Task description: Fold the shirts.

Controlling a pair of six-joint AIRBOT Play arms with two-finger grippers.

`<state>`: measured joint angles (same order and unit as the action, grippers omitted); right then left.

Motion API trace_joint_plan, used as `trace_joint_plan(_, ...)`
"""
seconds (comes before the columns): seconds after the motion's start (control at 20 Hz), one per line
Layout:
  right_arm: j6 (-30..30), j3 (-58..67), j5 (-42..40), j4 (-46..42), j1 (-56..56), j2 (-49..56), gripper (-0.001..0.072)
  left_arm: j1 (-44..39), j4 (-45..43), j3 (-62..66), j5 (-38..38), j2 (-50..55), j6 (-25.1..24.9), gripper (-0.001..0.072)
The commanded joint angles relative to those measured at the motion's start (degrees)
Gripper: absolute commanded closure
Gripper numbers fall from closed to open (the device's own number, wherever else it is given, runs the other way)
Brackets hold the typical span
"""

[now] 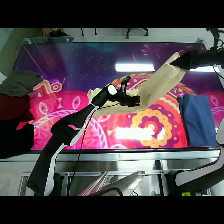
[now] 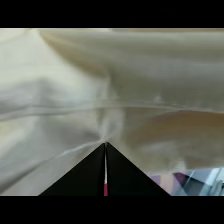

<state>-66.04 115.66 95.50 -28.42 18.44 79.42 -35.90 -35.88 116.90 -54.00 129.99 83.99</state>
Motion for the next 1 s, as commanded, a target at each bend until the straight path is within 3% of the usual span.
trace_joint_plan(0.0,-0.22,0.02,0.48,1.18,0.35,-0.33,0.0694,2.23,9.62,0.28,-8.04,-1.64,-1.88,0.0697)
trace_joint_plan(0.1,-0.87,-0.04,-0.04,1.27,-0.66,0.2,0.0694,6.62,12.37,0.28,-14.56,-7.45,-5.84,0.0698)
trace_joint_plan(0.4,-3.02,-0.39,-8.33,1.64,-14.03,1.22,0.0694,23.34,17.44,0.28,-23.3,-32.72,-7.5,0.0697)
trace_joint_plan(0.65,-2.99,-3.85,-23.17,-4.17,-32.57,6.51,0.0693,35.69,17.9,0.26,-27.39,-48.7,-7.5,0.0697)
trace_joint_plan(0.85,-1.18,-3.87,-36.28,-5.03,-45.55,17.05,0.0679,40.09,17.38,-0.42,-32.33,-55.93,-7.61,0.0697)
trace_joint_plan(0.9,-0.59,-3.87,-40.59,-5.01,-47.98,19.96,0.0487,40.37,17.4,-1.99,-32.63,-57.53,-8.24,0.0697)
trace_joint_plan(0.95,-0.61,-3.85,-43.56,-4.92,-49.53,22.05,0.025,40.35,17.4,-4.24,-32.63,-59.23,-9.29,0.0697)
